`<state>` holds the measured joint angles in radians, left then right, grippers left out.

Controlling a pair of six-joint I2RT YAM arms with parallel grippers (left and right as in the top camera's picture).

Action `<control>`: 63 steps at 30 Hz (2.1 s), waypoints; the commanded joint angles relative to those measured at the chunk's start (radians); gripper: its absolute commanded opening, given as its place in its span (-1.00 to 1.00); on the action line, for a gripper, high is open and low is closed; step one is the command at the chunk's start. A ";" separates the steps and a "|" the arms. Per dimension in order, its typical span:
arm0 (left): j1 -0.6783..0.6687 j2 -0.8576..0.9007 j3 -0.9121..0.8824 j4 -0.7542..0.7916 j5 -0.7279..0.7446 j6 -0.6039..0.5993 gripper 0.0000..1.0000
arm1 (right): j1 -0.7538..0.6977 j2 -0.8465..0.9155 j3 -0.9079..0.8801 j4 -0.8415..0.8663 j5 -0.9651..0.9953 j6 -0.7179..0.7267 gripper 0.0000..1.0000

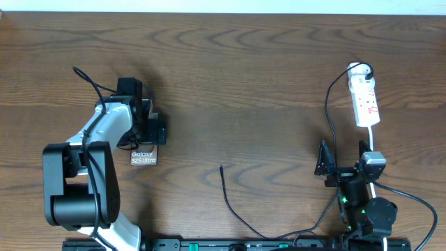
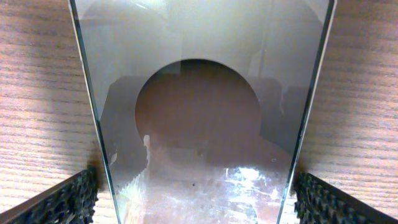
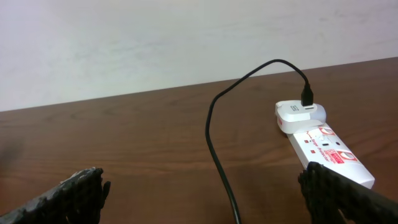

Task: Plug charger to phone and switch on socket
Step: 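Lower the left gripper and close it on the phone's sides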

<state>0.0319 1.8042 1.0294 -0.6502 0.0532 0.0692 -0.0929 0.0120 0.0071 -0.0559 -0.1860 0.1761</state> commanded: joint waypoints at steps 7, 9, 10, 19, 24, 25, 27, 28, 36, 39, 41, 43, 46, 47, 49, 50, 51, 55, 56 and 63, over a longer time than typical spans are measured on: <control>0.004 -0.003 -0.014 -0.014 -0.017 0.036 0.96 | 0.008 -0.006 -0.002 -0.005 0.000 0.002 0.99; 0.004 -0.003 -0.014 -0.013 -0.017 0.044 0.96 | 0.008 -0.006 -0.002 -0.005 0.000 0.003 0.99; 0.004 -0.003 -0.014 -0.013 -0.017 0.051 0.96 | 0.008 -0.006 -0.002 -0.005 0.000 0.002 0.99; 0.004 -0.003 -0.014 0.009 -0.017 0.062 0.96 | 0.008 -0.006 -0.002 -0.005 0.000 0.002 0.99; 0.004 -0.003 -0.014 0.013 -0.017 0.082 0.96 | 0.008 -0.006 -0.002 -0.005 0.000 0.002 0.99; 0.004 -0.003 -0.014 0.013 -0.016 0.087 0.96 | 0.008 -0.006 -0.002 -0.005 0.000 0.002 0.99; 0.004 -0.003 -0.014 0.013 -0.016 0.092 0.96 | 0.008 -0.006 -0.002 -0.005 0.000 0.002 0.99; 0.004 -0.003 -0.014 0.012 -0.016 0.092 0.96 | 0.008 -0.006 -0.002 -0.005 0.000 0.002 0.99; 0.004 -0.003 -0.014 0.023 -0.016 0.092 0.96 | 0.008 -0.006 -0.002 -0.005 0.000 0.003 0.99; 0.004 -0.003 -0.014 0.035 -0.016 0.092 0.97 | 0.008 -0.006 -0.002 -0.005 0.000 0.002 0.98; 0.004 -0.003 -0.014 0.035 -0.016 0.092 0.97 | 0.008 -0.006 -0.002 -0.005 0.000 0.002 0.99; 0.004 -0.003 -0.014 0.032 -0.016 0.092 0.87 | 0.008 -0.006 -0.002 -0.005 0.000 0.002 0.99; 0.004 -0.003 -0.014 0.031 -0.016 0.092 0.87 | 0.008 -0.006 -0.002 -0.005 0.000 0.002 0.99; 0.004 -0.003 -0.014 0.031 -0.016 0.092 0.86 | 0.008 -0.006 -0.002 -0.005 0.000 0.002 0.98; 0.004 -0.003 -0.014 0.030 -0.016 0.092 0.86 | 0.008 -0.006 -0.002 -0.005 0.000 0.003 0.98; 0.004 -0.003 -0.014 0.030 -0.016 0.092 0.86 | 0.008 -0.006 -0.002 -0.005 0.000 0.002 0.99; 0.004 -0.003 -0.014 0.029 -0.016 0.092 0.86 | 0.008 -0.006 -0.002 -0.005 0.000 0.002 0.98; 0.004 -0.003 -0.014 0.025 -0.016 0.092 0.87 | 0.008 -0.006 -0.002 -0.005 0.000 0.002 0.99; 0.004 -0.003 -0.014 0.023 -0.016 0.092 0.86 | 0.008 -0.006 -0.002 -0.005 0.000 0.002 0.99; 0.004 -0.003 -0.014 0.015 -0.016 0.092 0.93 | 0.008 -0.006 -0.002 -0.005 0.000 0.002 0.98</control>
<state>0.0319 1.8046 1.0290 -0.6239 0.0532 0.1570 -0.0929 0.0120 0.0071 -0.0559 -0.1860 0.1761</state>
